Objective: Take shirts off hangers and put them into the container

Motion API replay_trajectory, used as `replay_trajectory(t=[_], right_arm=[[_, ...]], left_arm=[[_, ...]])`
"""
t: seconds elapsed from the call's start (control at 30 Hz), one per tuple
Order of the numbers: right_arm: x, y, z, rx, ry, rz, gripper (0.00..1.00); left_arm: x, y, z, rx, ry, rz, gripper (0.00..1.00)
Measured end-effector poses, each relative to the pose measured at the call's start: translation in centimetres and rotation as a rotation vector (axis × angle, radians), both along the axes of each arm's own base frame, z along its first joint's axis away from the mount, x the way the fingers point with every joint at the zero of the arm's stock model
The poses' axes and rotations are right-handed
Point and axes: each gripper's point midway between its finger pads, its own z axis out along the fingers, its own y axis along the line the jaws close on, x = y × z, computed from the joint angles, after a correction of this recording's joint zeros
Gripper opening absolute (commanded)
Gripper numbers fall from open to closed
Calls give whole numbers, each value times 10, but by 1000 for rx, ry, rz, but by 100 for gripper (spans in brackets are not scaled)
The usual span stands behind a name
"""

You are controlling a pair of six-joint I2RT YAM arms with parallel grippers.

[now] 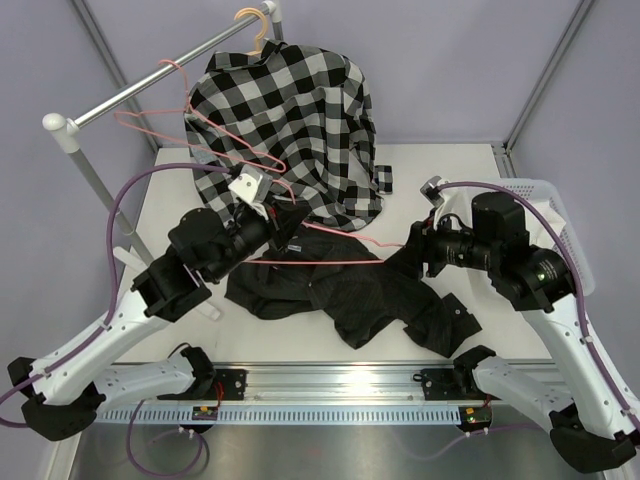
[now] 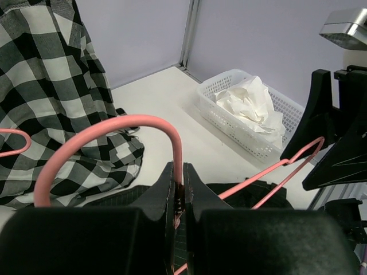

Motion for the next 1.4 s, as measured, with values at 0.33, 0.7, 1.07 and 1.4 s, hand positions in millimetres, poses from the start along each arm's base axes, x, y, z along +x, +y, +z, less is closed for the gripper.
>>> replay_trajectory(t=[0.33,0.7,1.07,1.4], right_arm=[[-5,10,-4,-11,1,58,16],[-16,19,-1,-2,-40,116,0],[-16,18,4,16,-92,115,0],[-16,28,29,83,-159,171,0]], left_arm=[[7,2,-16,48,38,31,0],[15,11,-26,72,68,97,60],[1,46,-25,40,71,169,97],[-13,117,-38,-11,78,377,99]])
